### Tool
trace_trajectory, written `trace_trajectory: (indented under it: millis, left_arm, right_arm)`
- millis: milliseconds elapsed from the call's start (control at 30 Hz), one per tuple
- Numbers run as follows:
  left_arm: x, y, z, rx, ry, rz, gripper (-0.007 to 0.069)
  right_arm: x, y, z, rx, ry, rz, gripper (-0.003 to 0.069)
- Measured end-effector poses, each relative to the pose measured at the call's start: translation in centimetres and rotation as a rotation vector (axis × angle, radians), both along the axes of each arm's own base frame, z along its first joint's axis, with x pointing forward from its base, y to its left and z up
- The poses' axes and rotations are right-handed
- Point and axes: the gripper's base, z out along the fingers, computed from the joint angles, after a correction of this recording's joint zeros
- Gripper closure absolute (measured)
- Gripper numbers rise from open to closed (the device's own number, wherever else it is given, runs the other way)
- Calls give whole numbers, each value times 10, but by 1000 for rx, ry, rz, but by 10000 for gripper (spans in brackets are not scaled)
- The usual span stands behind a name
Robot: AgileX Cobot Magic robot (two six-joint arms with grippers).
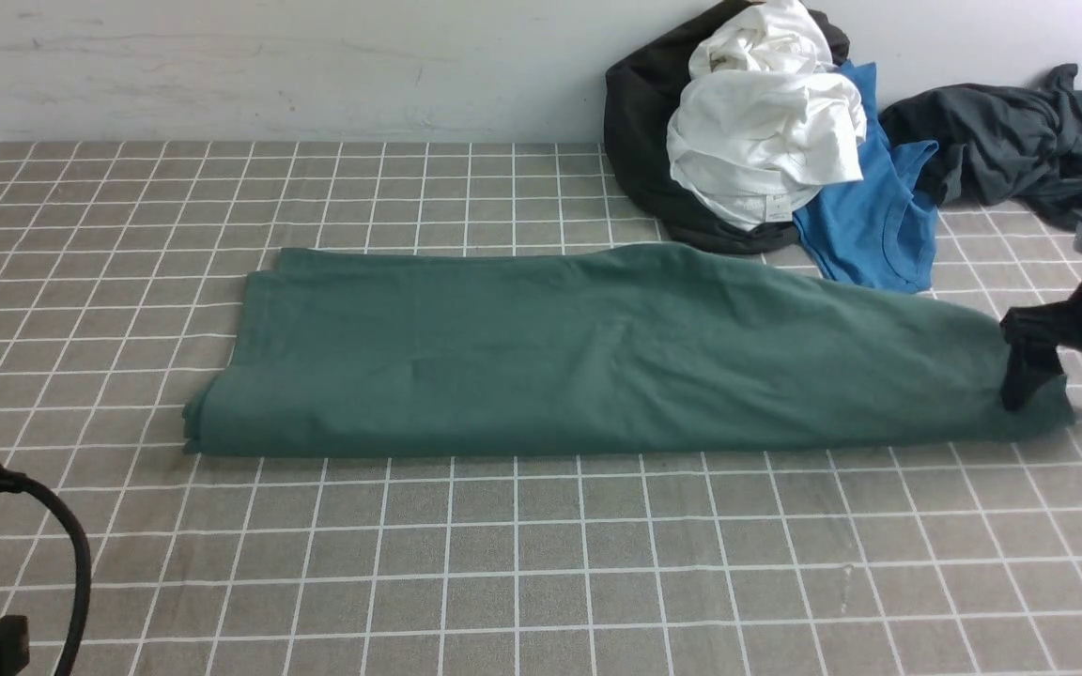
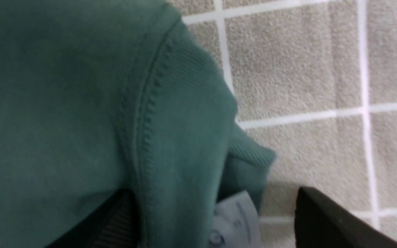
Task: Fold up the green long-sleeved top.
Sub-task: Use the right arm to clamp the right edge of the fabric
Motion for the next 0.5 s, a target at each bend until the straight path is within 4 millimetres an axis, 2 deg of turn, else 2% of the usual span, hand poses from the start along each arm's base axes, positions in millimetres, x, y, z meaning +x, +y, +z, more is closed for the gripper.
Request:
trace_trajectory:
  millis: [33,67,100,133,167,233,267,300,333,400,500]
  left_arm:
    - [1,0,0,1,-7,-5,631]
    - [2,-1,1,8,-16,-14,631]
    - [2,-1,1,10,-18,-16,631]
    - [2,-1,2,15,-23,-21,631]
    - [2,-1,2,15,-23,-21,631]
    - [2,-1,2,17,-23,-23,631]
    - [2,-1,2,17,-23,-23,631]
    - [2,-1,2,17,-23,-23,631]
    - [2,-1,1,18,-21,-23,631]
    - [2,-1,1,18,-19,-22,631]
    - [1,-1,2,17,-22,-22,631]
  right_arm:
    - [1,1,-3,10,0,3,139]
    - [3,3,-3,30,-18,9,197]
    - [3,4,-3,33,-20,10,206]
    - [4,6,-3,50,-34,20,309]
    - [4,6,-3,51,-33,20,309]
    - [5,8,-1,62,-43,31,502]
    - [5,7,-1,61,-44,33,516]
    - [6,6,4,43,-44,46,594]
    - [6,4,12,11,-41,63,627]
    - [5,1,21,-32,-34,77,635]
    - [8,-11,59,-202,-78,82,636]
